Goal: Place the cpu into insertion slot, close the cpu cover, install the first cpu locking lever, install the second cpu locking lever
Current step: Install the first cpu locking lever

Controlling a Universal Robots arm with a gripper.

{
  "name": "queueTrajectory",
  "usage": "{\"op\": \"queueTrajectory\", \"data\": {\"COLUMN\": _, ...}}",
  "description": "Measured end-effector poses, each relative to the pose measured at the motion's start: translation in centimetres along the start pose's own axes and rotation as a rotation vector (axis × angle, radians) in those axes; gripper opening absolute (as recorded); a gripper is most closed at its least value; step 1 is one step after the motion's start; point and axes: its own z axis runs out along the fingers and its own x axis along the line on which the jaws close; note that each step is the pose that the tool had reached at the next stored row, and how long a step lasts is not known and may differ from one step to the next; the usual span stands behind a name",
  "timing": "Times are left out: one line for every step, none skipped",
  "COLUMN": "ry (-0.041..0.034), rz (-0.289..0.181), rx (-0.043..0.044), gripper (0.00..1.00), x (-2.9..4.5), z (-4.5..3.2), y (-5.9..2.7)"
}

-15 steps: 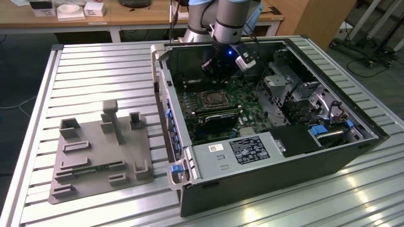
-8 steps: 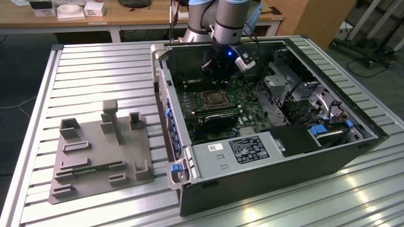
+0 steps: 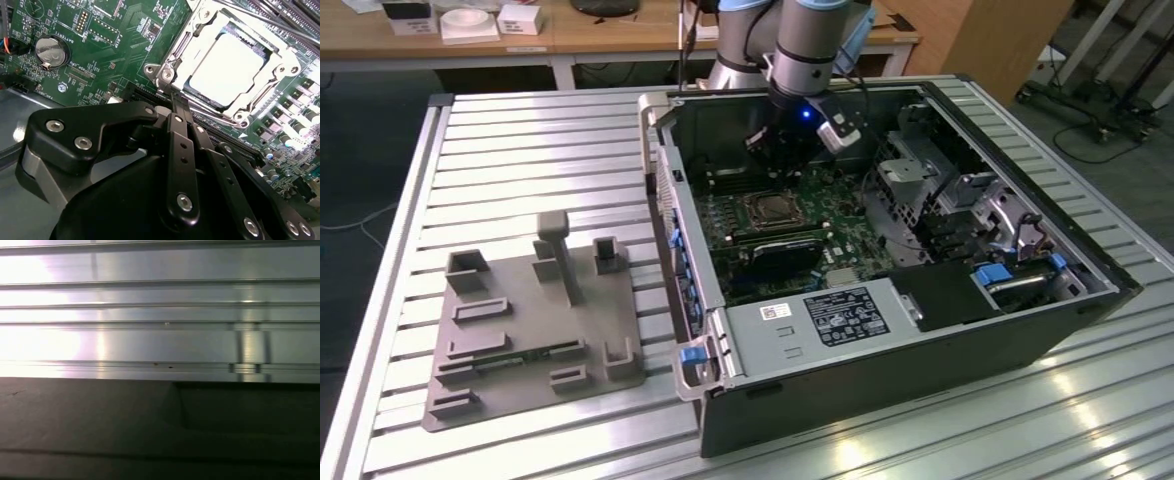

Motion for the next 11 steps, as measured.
{"op": "queueTrajectory", "data": {"ry": 0.0000, "rz": 0.000, "rx": 0.0000, "gripper": 0.10, "x": 0.00, "z": 0.00, "y": -0.04}}
{"op": "queueTrajectory", "data": {"ry": 0.0001, "rz": 0.000, "rx": 0.0002, "gripper": 0.10, "x": 0.00, "z": -0.04, "y": -0.06}}
{"op": "queueTrajectory", "data": {"ry": 0.0000, "rz": 0.000, "rx": 0.0002, "gripper": 0.10, "x": 0.01, "z": -0.14, "y": -0.06}}
{"op": "queueTrajectory", "data": {"ry": 0.0000, "rz": 0.000, "rx": 0.0001, "gripper": 0.10, "x": 0.00, "z": -0.28, "y": -0.06}}
{"op": "queueTrajectory", "data": {"ry": 0.0000, "rz": 0.000, "rx": 0.0000, "gripper": 0.10, "x": 0.00, "z": -0.43, "y": -0.06}}
{"op": "queueTrajectory", "data": {"ry": 0.0001, "rz": 0.000, "rx": 0.0001, "gripper": 0.10, "x": 0.00, "z": -0.61, "y": -0.06}}
{"op": "queueTrajectory", "data": {"ry": 0.0000, "rz": 0.000, "rx": 0.0001, "gripper": 0.10, "x": 0.00, "z": -0.75, "y": -0.06}}
{"op": "queueTrajectory", "data": {"ry": 0.0000, "rz": 0.000, "rx": 0.0000, "gripper": 0.10, "x": 0.00, "z": -0.77, "y": -0.06}}
{"op": "queueTrajectory", "data": {"ry": -0.0001, "rz": 0.000, "rx": -0.0001, "gripper": 0.10, "x": 0.00, "z": -0.77, "y": -0.06}}
{"op": "queueTrajectory", "data": {"ry": -0.0002, "rz": 0.000, "rx": -0.0003, "gripper": 0.10, "x": 0.00, "z": -0.77, "y": -0.06}}
{"op": "queueTrajectory", "data": {"ry": -0.0001, "rz": 0.000, "rx": -0.0001, "gripper": 0.10, "x": 0.00, "z": -0.78, "y": -0.06}}
